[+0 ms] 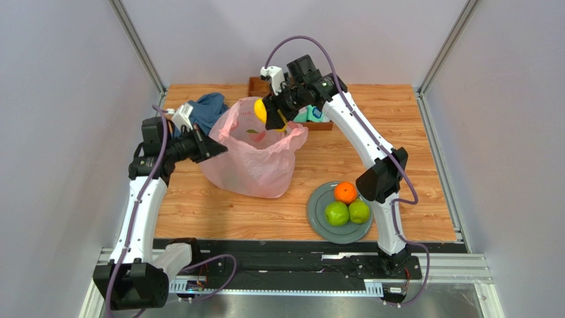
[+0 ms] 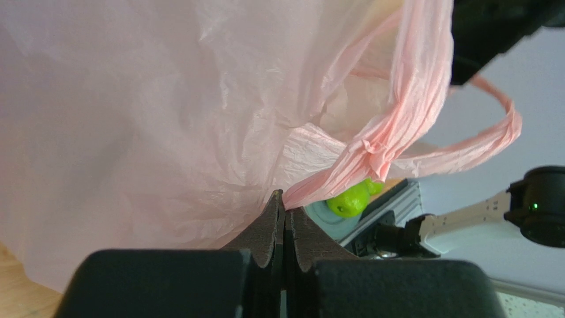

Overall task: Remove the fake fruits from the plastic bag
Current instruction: Take out the fake fruit from the plastic bag, then place the fake fruit on the plate.

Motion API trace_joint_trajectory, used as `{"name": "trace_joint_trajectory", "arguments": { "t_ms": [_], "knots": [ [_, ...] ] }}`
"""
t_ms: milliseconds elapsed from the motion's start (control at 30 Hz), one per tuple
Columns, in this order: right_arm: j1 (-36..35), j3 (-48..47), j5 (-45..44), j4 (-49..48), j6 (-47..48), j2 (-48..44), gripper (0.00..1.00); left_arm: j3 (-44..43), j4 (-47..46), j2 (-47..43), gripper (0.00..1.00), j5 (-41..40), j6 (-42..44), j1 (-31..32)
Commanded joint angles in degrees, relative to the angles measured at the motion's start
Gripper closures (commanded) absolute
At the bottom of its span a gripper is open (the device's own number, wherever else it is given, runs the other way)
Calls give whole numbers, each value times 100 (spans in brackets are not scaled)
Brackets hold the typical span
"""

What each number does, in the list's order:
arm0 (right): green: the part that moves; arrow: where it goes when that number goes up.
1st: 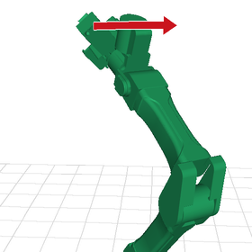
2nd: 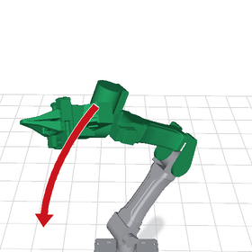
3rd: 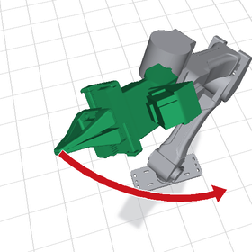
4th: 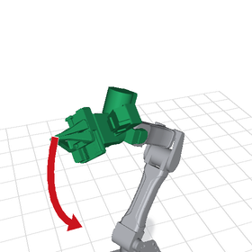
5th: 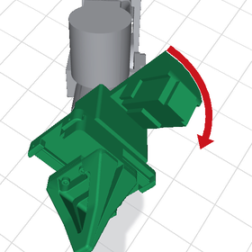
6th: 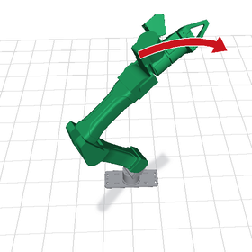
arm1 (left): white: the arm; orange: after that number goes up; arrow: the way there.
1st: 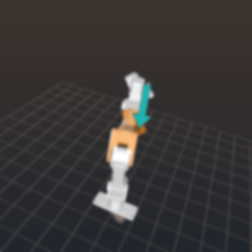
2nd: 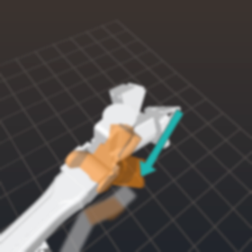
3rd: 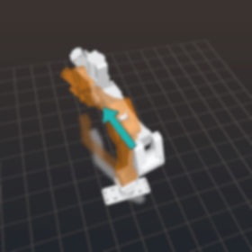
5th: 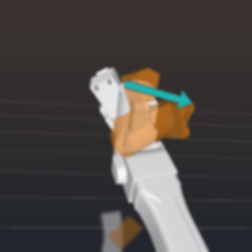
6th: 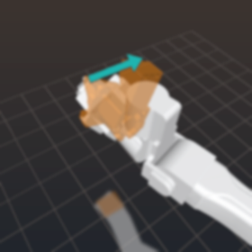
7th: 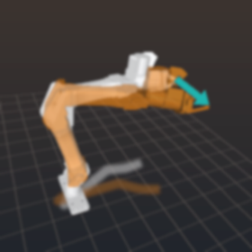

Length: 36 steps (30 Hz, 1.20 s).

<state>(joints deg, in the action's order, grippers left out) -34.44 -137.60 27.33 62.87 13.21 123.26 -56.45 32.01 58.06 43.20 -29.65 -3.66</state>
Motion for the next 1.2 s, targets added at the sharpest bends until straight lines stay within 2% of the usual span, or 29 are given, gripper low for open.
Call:
{"name": "trace_joint_trajectory", "arguments": {
  "t_ms": [0, 133, 233, 400, 533, 633, 667, 733, 867, 900, 1000, 1167],
  "knots": [
    [-160, 57, 1116, -450, -275, -1162, 43, -911, -748, 538, 100, -286, -155, -108],
    [-142, 724, 1073, -776, -311, -2120, 42, -1456, -880, 1057, 100, -277, -208, -214],
    [-99, 971, 617, -680, -232, -2780, 42, -1554, -846, 1251, 100, -251, -208, -249],
    [709, 2639, -384, -435, -127, -3852, 43, -1291, -793, 1129, 100, -356, -304, -284],
    [1508, 3765, -887, 628, 427, -4030, 43, -1009, -863, 1014, 100, -321, -392, -302],
    [1563, 4617, -450, 1131, 1233, -4081, 46, -965, -898, 997, 100, -321, -393, -302],
    [1537, 4820, -474, 1061, 1819, -4126, 46, -965, -890, 996, 100, -321, -393, -311],
    [1493, 5234, -832, 728, 2359, -4187, 46, -956, -881, 970, 100, -321, -393, -311],
    [1440, 4928, -1098, 594, 3739, -3680, 45, -912, -784, 847, 100, -347, -270, -328],
    [1387, 4701, -994, 682, 4324, -3573, 44, -860, -749, 777, 100, -356, -252, -328],
    [1221, 4374, -818, 1006, 5179, -3178, 42, -658, -766, 645, 100, -374, -269, -355],
    [360, 4592, -1125, 1385, 6999, -2931, 41, -447, -810, 443, 100, -391, -296, -398]
  ]
}}
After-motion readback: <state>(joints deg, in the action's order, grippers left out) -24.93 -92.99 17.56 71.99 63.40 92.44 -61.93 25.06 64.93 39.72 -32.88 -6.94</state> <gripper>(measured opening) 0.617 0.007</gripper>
